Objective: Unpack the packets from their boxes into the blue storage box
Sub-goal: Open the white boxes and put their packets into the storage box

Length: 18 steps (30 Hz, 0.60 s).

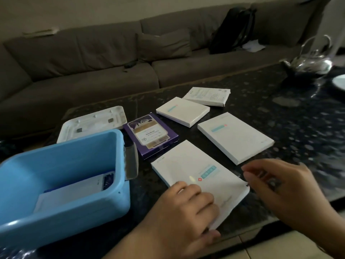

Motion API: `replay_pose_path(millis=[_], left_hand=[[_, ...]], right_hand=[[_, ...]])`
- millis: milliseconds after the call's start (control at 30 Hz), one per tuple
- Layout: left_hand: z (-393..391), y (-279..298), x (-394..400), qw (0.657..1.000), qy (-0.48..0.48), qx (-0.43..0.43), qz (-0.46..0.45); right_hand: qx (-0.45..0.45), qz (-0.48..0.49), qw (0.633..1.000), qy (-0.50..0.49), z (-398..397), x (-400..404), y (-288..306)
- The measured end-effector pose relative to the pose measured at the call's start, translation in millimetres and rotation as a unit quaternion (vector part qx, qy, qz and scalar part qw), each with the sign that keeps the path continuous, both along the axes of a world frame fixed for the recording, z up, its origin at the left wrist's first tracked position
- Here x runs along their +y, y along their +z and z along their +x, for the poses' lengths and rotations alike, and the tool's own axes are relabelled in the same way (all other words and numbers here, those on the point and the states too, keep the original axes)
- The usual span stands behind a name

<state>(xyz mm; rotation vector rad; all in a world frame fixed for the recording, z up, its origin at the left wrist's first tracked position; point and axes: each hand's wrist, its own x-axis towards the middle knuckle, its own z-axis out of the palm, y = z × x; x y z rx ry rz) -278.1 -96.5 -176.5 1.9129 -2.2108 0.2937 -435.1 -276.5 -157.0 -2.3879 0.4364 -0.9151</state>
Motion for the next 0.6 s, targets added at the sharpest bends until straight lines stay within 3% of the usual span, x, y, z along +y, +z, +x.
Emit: replay_pose_path(millis=[100,233,333,433,600], left_hand=[[2.8,2.3,0.7,0.992,-0.011,-0.014,-0.128],[10.8,14.1,2.0,0.943,0.116,0.167,-0.264],[11.0,25.0,4.4,0.905,0.181,0.258,-0.286],[10.0,27.9,6.5,0.9,0.189,0.27,-0.284],[9.9,31.2,6.2,0.896,0.194,0.273,-0.293]], right_hand=[[-0.017,-0.022,0.999,0.017,-5.1,5.9,1.0],[-0.093,-0.072,0.991,0.066,3.2,27.4,-3.6],[-0.07,-0.167,0.981,0.072,18.1,43.6,-18.6],[-0.068,-0.208,0.974,0.061,28.4,47.8,-23.5],[-0.162,-0.235,0.957,0.06,27.7,60.6,-13.0]])
